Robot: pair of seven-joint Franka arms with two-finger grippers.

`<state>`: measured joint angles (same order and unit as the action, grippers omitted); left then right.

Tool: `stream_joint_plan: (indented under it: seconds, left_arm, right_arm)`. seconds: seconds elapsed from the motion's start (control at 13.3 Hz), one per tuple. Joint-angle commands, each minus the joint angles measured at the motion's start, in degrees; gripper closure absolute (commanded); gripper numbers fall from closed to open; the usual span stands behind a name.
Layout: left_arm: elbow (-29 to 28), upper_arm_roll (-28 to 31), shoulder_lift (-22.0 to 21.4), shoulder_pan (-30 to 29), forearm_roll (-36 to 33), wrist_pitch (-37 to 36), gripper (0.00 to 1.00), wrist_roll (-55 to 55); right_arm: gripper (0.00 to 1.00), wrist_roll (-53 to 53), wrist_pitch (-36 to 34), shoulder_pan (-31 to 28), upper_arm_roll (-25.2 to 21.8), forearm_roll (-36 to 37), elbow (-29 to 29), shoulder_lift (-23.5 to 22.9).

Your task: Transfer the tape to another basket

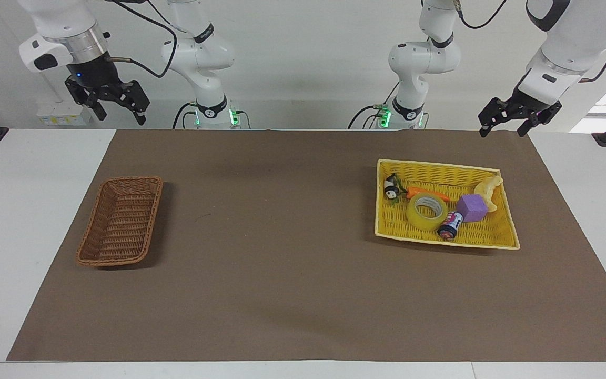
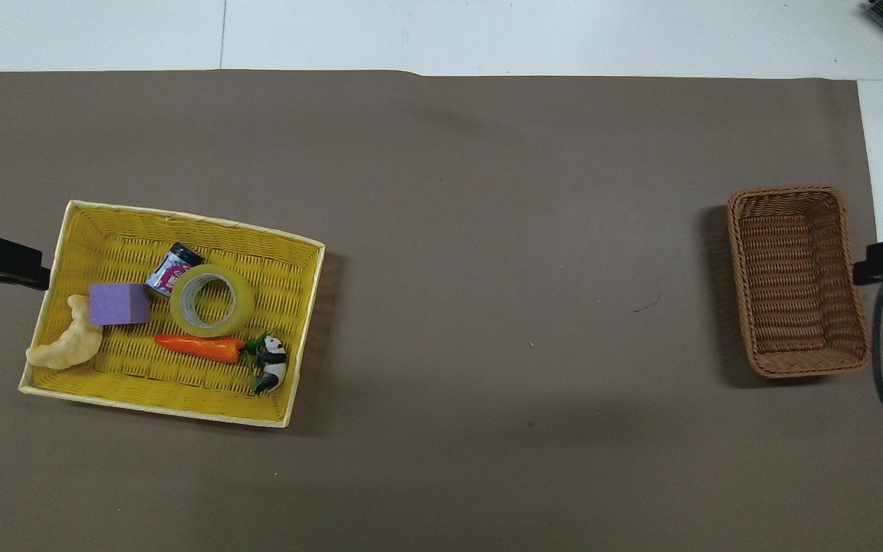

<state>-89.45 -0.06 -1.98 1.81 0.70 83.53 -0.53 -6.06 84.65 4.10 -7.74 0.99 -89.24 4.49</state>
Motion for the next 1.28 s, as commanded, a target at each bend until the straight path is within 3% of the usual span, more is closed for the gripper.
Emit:
stream_joint_plan:
  seconds: [0.0,1.2]
  left_arm:
    - [-2.1,-0.2,-1.6,-0.5,-1.1,0.8,0.00,0.4]
    - [-2.2,-0.2,-1.6,-0.5,-1.0,1.3,0.00,0.3]
  right_arm:
    - [0.00,1.4,1.2,-0.5,0.3,-1.0,-1.4,1.1]
    - [0.00,1.4,1.2,-0.5,0.3,-1.0,-1.4,1.1]
